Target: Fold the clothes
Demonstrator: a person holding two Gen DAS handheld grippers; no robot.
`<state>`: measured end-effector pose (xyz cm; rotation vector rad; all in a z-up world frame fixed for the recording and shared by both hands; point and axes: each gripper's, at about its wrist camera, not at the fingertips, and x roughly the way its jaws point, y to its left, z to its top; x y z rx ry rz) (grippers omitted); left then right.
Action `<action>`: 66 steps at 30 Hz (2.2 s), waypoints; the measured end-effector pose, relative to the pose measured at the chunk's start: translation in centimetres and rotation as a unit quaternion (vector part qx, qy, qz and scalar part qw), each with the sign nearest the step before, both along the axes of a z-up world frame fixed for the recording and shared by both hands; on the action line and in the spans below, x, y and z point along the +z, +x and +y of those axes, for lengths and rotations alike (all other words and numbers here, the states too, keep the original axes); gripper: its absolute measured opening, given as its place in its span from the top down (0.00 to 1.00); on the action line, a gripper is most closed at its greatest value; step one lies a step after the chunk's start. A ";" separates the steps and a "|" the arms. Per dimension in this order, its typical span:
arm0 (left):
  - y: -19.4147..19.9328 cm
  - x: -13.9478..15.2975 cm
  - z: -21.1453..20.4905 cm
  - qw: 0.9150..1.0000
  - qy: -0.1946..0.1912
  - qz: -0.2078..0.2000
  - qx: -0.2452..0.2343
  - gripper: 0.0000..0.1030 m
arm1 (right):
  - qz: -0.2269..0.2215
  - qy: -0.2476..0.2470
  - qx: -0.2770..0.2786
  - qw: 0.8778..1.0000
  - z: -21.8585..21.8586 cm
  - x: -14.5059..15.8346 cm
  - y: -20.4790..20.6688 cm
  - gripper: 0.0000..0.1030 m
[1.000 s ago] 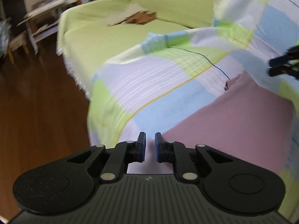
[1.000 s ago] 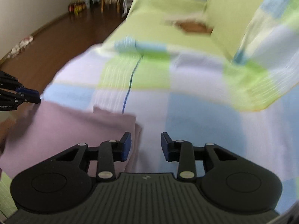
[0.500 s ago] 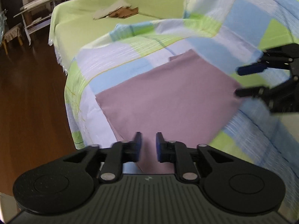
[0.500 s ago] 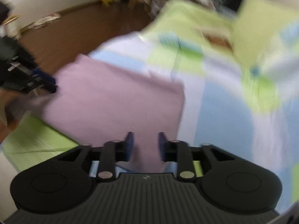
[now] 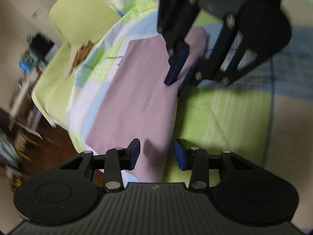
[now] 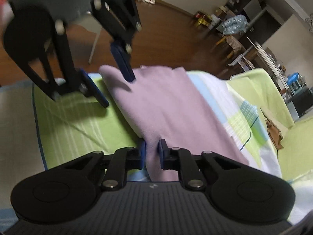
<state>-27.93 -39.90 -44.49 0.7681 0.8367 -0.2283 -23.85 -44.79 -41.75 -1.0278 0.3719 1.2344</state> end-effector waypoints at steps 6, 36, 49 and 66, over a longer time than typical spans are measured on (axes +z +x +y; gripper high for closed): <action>2.3 -2.1 0.6 0.998 0.047 -0.015 -0.026 0.89 | 0.032 0.032 -0.021 0.999 -0.7 1.8 0.8 0.78; 11.7 8.8 -4.0 0.951 -0.012 -0.042 -0.307 0.90 | -0.161 -0.067 -0.340 0.924 -9.7 4.8 2.2 0.92; 10.0 1.8 2.3 0.781 0.014 0.011 -0.625 0.89 | -0.038 -0.148 -0.675 0.722 0.3 -0.9 -5.5 0.92; 9.3 2.8 9.2 0.886 -0.057 0.137 -0.439 0.67 | 0.041 0.078 -0.827 0.556 4.7 -0.8 -10.6 0.64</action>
